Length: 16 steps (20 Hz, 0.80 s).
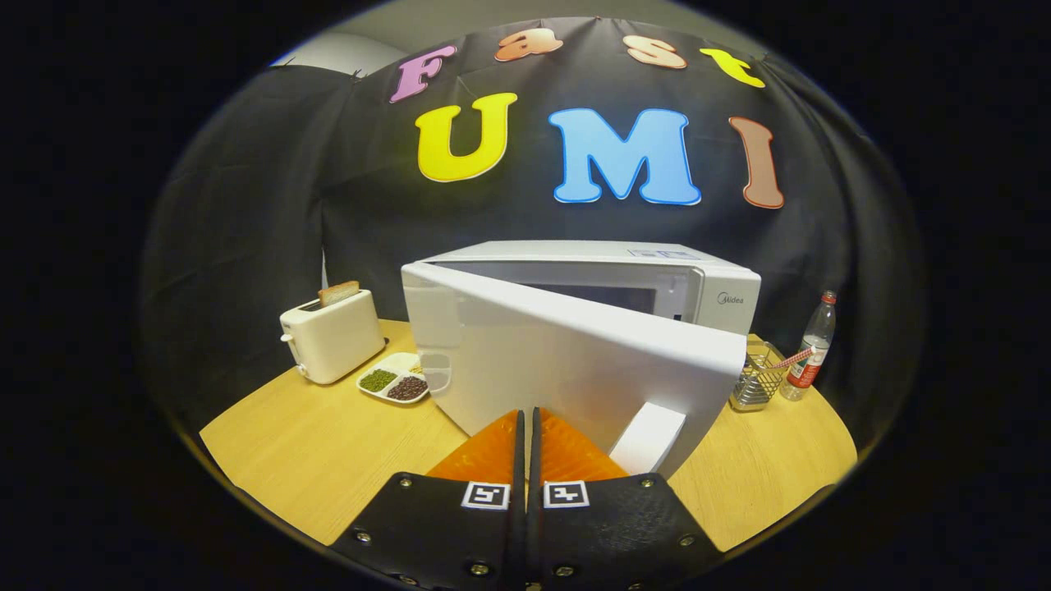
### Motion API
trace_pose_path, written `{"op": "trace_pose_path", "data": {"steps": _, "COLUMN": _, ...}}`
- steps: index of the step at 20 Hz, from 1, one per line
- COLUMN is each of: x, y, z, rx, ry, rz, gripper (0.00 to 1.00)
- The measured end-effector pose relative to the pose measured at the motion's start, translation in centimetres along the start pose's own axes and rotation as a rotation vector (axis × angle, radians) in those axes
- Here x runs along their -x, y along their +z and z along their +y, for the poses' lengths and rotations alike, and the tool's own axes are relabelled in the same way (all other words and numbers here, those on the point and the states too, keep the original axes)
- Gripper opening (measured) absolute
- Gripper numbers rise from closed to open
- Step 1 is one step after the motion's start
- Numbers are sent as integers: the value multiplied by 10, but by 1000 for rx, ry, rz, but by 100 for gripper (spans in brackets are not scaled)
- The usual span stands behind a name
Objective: Open the microwave, put the food inside, and close the microwave door.
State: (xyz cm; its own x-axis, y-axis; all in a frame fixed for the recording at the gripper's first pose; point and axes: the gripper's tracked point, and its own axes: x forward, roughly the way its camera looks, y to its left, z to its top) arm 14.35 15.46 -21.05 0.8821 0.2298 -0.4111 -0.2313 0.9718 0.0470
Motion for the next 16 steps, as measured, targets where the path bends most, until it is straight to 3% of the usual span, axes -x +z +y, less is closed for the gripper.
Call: {"op": "trace_pose_path", "data": {"steps": 16, "x": -76, "y": 25, "z": -61, "rx": -47, "ry": -102, "rz": -15, "gripper": 1}}
